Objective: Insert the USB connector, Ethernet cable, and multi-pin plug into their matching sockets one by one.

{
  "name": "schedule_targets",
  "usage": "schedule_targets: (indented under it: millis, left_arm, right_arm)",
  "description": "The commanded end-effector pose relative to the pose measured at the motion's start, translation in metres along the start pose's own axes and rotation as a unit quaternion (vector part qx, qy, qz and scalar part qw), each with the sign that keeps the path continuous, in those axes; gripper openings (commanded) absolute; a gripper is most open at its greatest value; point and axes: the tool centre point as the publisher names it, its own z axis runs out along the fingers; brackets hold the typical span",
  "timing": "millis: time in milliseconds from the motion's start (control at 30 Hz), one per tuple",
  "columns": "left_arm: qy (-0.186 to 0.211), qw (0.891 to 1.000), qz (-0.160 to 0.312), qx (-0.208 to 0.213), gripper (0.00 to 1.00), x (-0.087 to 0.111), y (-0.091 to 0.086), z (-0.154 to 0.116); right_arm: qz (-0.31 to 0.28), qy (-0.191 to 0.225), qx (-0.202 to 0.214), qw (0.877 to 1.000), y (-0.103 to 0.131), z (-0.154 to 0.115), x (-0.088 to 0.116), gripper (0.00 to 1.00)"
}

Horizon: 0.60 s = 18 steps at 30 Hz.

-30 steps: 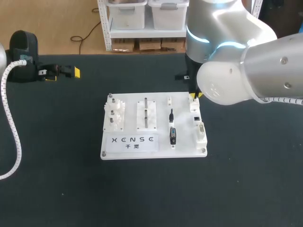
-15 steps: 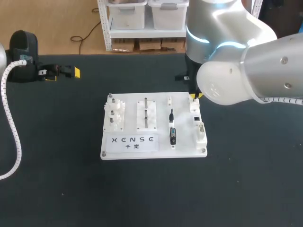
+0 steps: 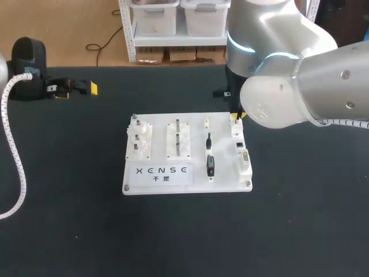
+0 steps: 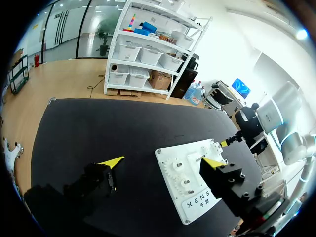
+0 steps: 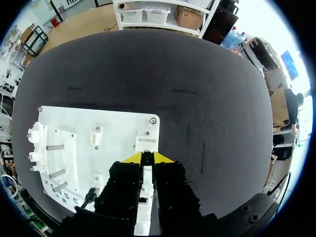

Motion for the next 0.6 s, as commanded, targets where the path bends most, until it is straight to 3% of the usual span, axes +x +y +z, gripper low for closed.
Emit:
schedule_targets:
  millis: [33,600]
  left_arm:
    - [0.0,1.0,0.0,0.0,1.0,0.0,0.0,0.0]
    - [0.0,1.0,0.0,0.0,1.0,0.0,0.0,0.0]
  right_arm:
    - [-0.001,-0.002,0.0,1.0,-0.0019,0.0021,0.0002,0.0]
    - [-0.005,0.007,0.003,1.0,0.0006,0.008,0.0094,0.0]
